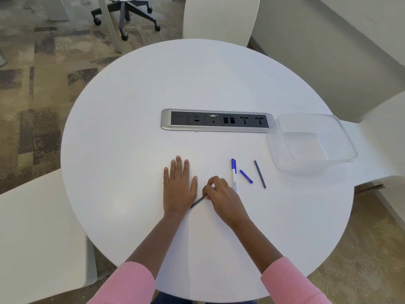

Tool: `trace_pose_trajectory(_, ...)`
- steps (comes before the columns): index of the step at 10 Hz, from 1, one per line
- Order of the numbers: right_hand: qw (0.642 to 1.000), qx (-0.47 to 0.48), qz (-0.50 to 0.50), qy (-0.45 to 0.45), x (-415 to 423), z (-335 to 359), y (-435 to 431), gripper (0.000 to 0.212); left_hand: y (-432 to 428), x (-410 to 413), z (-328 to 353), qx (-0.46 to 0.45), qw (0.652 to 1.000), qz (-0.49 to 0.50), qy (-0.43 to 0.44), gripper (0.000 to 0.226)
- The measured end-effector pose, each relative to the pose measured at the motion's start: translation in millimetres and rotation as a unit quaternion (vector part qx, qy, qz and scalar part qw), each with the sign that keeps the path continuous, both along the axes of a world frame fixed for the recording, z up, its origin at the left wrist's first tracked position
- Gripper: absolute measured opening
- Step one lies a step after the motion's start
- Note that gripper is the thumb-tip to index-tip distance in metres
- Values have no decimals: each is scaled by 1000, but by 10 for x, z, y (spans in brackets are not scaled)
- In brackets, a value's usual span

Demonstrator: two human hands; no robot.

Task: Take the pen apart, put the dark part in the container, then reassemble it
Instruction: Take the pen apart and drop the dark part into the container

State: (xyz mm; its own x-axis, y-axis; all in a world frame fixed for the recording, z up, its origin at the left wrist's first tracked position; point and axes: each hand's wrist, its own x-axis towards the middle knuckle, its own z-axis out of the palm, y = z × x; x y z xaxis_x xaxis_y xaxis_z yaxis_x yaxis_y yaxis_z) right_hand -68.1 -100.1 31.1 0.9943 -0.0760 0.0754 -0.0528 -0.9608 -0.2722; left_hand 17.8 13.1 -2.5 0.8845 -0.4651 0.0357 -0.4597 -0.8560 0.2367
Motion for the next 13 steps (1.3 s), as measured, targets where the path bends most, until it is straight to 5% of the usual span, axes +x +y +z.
trace_pose_trajectory(3,998,19,-10,-58,-187,75,-294,19,0,-3,-27,-24,1000,1,-5,56)
trace_pose_trajectory(8,966,-45,-189,-173,-316,786,-1830,10,-180,-103,32,-30,999,36,18,53)
trace_pose_trajectory(13,974,-36,-202,96,171,625,-2829,14,-713,-292,-3,-16,997,72,27,53)
